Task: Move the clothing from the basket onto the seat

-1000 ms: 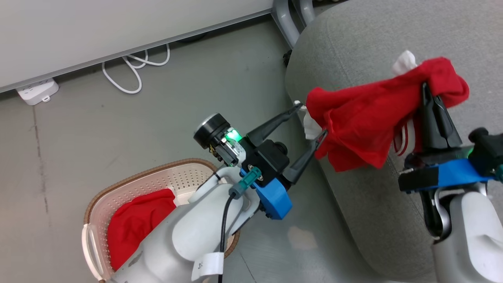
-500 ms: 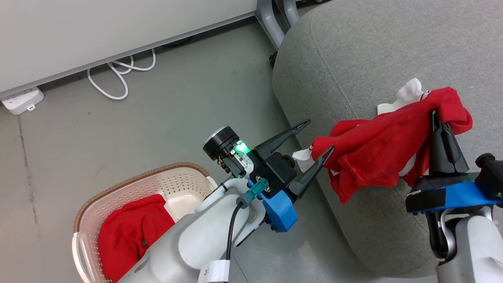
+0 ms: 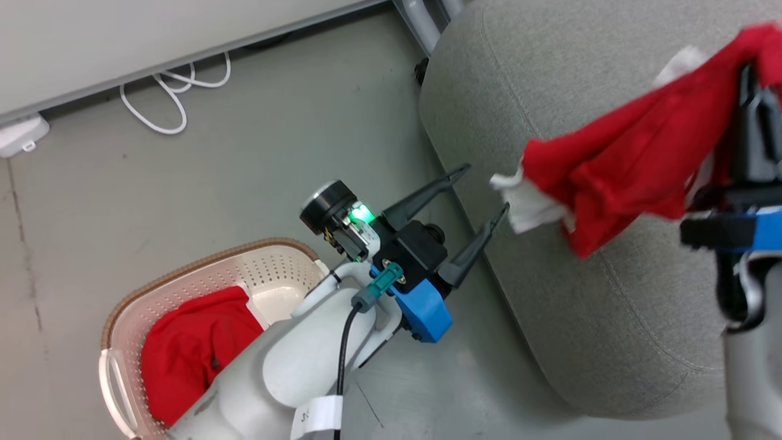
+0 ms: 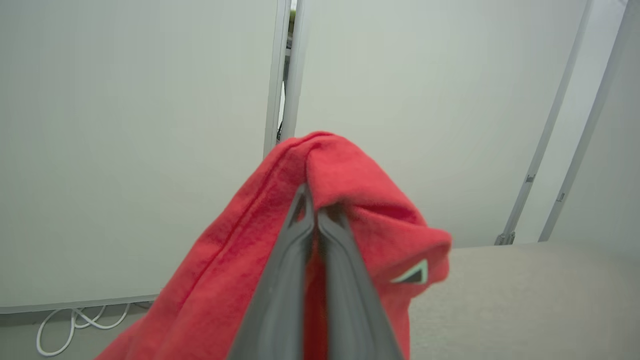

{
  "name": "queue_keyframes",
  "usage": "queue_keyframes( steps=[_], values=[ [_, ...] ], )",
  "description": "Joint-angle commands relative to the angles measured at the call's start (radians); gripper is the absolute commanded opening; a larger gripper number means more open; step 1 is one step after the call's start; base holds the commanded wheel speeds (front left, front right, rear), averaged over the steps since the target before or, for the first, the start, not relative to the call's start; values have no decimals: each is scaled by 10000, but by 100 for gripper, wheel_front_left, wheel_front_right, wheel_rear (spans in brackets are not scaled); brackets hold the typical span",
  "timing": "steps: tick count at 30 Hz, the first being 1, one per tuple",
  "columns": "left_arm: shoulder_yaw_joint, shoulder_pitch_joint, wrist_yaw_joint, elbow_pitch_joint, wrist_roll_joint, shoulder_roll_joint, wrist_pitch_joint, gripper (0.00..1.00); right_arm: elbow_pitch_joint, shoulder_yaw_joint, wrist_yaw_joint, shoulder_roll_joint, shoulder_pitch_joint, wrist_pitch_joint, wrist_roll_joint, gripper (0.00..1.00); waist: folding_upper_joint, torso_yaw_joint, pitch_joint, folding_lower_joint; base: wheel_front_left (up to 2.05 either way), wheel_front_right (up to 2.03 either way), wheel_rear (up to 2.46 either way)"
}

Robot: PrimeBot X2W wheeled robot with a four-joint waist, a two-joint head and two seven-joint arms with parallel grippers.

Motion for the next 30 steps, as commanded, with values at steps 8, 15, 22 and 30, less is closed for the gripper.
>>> queue_keyframes(
  steps=[8,15,22,30],
  values=[
    [342,-912,179,-477,283,497,-1,100,-535,-1217,1,-1491,-2522,-40,34,0,-1,61,1679,1,0,0,0],
    [457,-1797,248,-946,554,809,119,100,61,-2887,1,-2782,-3916,-37,284,0,-1,262,2995,1,0,0,0],
    [423,-2372,271,-1354,762,911,252,100,1226,-3641,1,-3663,-4398,-38,368,0,-1,437,3924,1,0,0,0],
    [288,-2680,217,-1659,855,1013,379,100,2747,-3464,1,-3373,-4527,-38,128,0,-1,458,4640,1,0,0,0]
  ],
)
